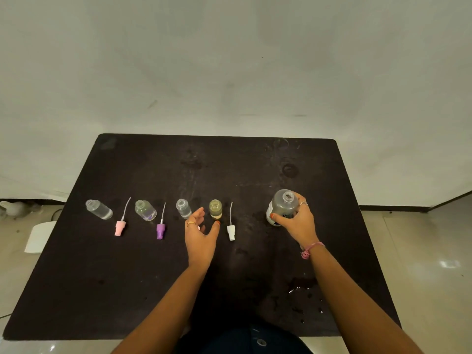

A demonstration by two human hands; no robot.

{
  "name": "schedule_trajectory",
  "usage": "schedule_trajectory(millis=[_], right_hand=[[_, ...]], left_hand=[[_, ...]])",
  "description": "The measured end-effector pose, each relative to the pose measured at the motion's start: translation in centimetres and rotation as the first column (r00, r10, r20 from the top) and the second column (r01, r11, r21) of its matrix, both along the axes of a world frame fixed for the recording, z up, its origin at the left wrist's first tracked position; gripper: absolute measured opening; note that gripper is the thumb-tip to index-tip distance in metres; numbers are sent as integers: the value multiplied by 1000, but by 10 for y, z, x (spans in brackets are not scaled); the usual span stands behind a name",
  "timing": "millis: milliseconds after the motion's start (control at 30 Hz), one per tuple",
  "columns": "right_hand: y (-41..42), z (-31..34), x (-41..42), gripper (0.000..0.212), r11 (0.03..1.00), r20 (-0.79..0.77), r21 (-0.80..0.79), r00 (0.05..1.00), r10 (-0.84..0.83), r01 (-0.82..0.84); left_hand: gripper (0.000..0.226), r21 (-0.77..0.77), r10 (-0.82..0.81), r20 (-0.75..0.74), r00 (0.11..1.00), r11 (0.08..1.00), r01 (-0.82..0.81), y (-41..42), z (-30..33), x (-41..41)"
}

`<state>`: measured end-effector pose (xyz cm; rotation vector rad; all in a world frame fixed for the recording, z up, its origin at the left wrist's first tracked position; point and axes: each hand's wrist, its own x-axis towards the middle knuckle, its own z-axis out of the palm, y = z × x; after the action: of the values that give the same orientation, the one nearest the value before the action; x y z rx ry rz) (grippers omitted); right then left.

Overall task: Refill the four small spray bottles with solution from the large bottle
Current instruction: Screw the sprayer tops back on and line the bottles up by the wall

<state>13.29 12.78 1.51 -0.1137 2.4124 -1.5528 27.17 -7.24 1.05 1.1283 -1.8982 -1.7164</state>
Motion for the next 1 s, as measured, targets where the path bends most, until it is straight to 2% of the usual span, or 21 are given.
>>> schedule_trajectory(millis=[133, 233, 367, 467, 567, 633, 733, 833, 933, 1000], right_hand=[[4, -3, 13, 84, 997, 38, -43, 997, -66, 67], [4, -3, 35, 83, 976, 65, -33, 975, -211, 214], [1, -7, 72, 62, 935, 83, -58, 935, -344, 349], [-7, -11, 91, 43, 976, 50, -24, 976, -213, 215], [-21, -12, 89, 32, 989, -46, 107, 993, 111, -106], [-34, -12, 78, 31, 880, -97, 312, 909, 404, -358], [-56, -11, 62, 48, 519, -10, 621, 656, 755, -588], [-74, -10, 48, 61, 190, 146, 771, 458, 877, -608], [-86, -16, 39, 52, 23, 210, 812, 328, 921, -583], [-90, -16, 36, 43, -14, 169, 843, 240, 956, -538]], left_hand=[[55, -2, -12, 7, 1000, 1000, 12, 0, -1, -1], [55, -9, -21, 5, 1000, 1000, 21, -1, -2, -1], [56, -3, -40, 19, 999, 999, 40, -3, -6, -1], [56, -1, -55, 16, 998, 998, 55, -4, -9, -3], [58, 4, -68, 29, 997, 998, 68, -6, -12, -9], [60, 15, -70, 39, 997, 997, 69, -8, -12, -14], [62, 24, -82, 63, 995, 996, 81, -12, -13, -25], [64, 15, -100, 95, 990, 995, 99, -16, -14, -34], [66, 4, -117, 126, 985, 993, 117, -21, -17, -40], [68, -4, -137, 143, 980, 990, 139, -22, -20, -43]])
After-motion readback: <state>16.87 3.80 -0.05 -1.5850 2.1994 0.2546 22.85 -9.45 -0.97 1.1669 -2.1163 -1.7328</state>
